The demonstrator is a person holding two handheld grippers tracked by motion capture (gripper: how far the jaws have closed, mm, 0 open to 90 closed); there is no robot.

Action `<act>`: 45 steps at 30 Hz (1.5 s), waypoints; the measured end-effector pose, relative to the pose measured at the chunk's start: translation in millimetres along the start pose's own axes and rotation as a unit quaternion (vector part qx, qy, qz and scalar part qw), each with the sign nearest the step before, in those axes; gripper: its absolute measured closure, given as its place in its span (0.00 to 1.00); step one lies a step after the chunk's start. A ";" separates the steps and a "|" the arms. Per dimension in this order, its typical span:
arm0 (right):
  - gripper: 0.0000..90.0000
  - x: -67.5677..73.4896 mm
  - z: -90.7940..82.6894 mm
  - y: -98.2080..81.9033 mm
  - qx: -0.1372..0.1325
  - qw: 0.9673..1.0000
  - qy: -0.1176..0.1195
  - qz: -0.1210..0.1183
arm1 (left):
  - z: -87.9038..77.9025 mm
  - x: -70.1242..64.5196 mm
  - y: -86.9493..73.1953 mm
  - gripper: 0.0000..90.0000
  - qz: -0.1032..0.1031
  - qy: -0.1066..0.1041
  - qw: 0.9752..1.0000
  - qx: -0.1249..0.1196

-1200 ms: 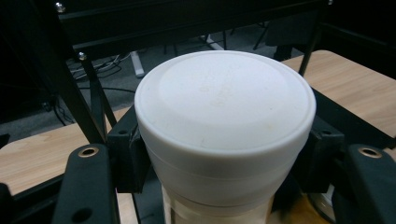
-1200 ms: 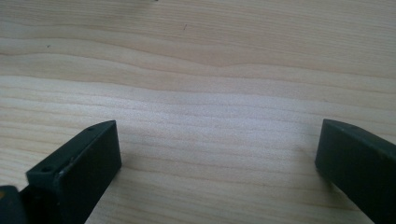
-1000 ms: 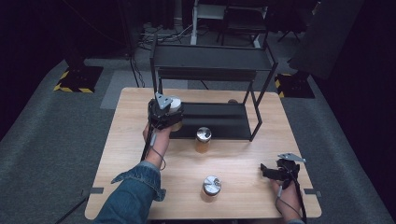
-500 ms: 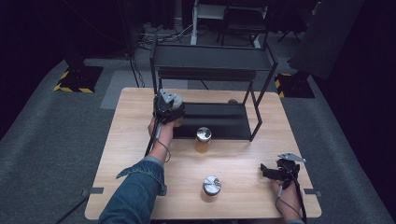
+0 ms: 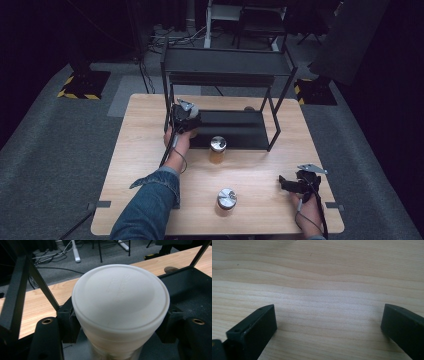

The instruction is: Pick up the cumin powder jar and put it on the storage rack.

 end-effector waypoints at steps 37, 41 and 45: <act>0.00 0.0 0.0 0.0 0.000 1.000 0.000 0.000 | -42.9 -5.4 -9.6 0.20 0.002 -0.011 0.999 -0.053; 0.00 0.0 0.0 0.1 0.000 1.000 0.000 0.000 | -65.4 -9.9 -20.8 0.19 -0.003 -0.007 0.998 -0.070; 0.00 0.5 0.2 0.2 0.000 1.000 -0.001 0.001 | -84.8 -13.8 -35.7 0.19 -0.007 -0.002 0.997 -0.078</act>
Point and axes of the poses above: each handheld gripper's, and its own axes: z roughly forward along the jaws, y roughly out of its top, x roughly to its left, the point moved 2 cm from there along z, roughly forward along the jaws, and after that the axes turned 12 degrees about -y, right-handed, at the moved point
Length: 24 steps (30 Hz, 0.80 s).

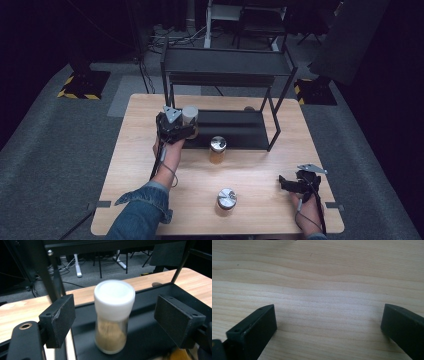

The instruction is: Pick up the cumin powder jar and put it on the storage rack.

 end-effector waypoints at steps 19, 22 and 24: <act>0.00 0.7 -0.2 0.0 0.000 1.000 -0.001 0.000 | -71.6 -7.3 -49.0 0.19 0.021 0.002 0.999 0.031; 0.00 0.7 -0.3 0.0 0.000 1.000 -0.001 0.000 | -76.1 -5.8 -53.6 0.18 0.019 0.005 0.999 0.036; 0.00 0.7 -0.3 0.0 0.000 1.000 -0.001 0.000 | -80.9 -3.2 -57.7 0.18 0.021 0.004 0.999 0.045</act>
Point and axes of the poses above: each handheld gripper's, and its own axes: z roughly forward along the jaws, y roughly out of its top, x roughly to its left, the point moved 2 cm from there along z, roughly forward along the jaws, and after that the axes turned 12 degrees about -y, right-handed, at the moved point
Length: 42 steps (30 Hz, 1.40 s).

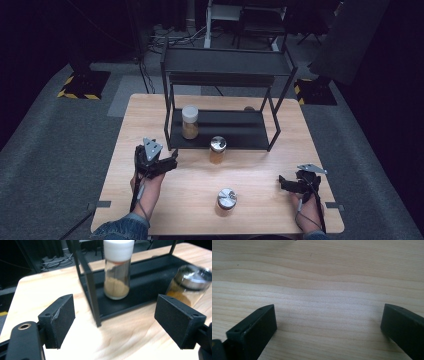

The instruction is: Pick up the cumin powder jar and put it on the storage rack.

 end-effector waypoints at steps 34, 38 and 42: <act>0.00 0.0 0.0 0.0 0.000 1.000 0.000 0.000 | -34.6 50.4 -80.3 0.17 -0.061 -0.010 0.992 0.105; 0.00 0.0 0.0 0.0 0.000 1.000 0.000 0.000 | -32.0 52.6 -81.7 0.16 -0.065 -0.006 0.991 0.121; 0.00 0.0 0.0 0.0 0.000 1.000 0.000 0.000 | -27.6 53.4 -82.0 0.15 -0.072 0.004 0.988 0.139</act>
Point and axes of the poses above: each handheld gripper's, and its own axes: z roughly forward along the jaws, y roughly out of its top, x roughly to its left, the point moved 2 cm from there along z, roughly forward along the jaws, and after that the axes turned 12 degrees about -y, right-handed, at the moved point
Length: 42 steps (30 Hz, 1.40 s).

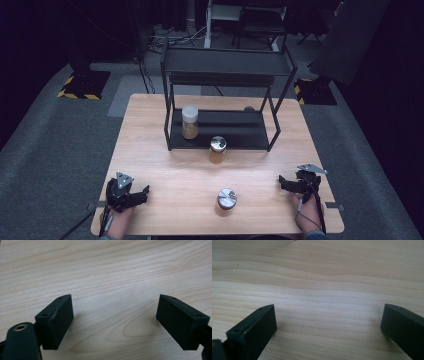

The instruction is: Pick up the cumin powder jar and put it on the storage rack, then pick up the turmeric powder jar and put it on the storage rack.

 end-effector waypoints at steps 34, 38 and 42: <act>0.00 -0.3 0.0 0.1 0.000 1.000 0.001 0.000 | 1.5 -0.6 3.0 0.03 -0.011 0.012 1.000 0.011; 0.01 -1.4 0.9 0.6 -0.001 1.000 0.005 -0.002 | 1.5 -0.6 3.1 0.03 -0.011 0.012 1.000 0.011; 0.01 -4.3 2.1 0.8 -0.004 1.000 0.012 -0.009 | 1.5 -0.6 3.0 0.03 -0.011 0.012 1.000 0.011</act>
Point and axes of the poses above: each handheld gripper's, and its own axes: z roughly forward along the jaws, y roughly out of its top, x roughly to its left, the point moved 2 cm from there along z, roughly forward along the jaws, and after that the axes turned 12 degrees about -y, right-handed, at the moved point
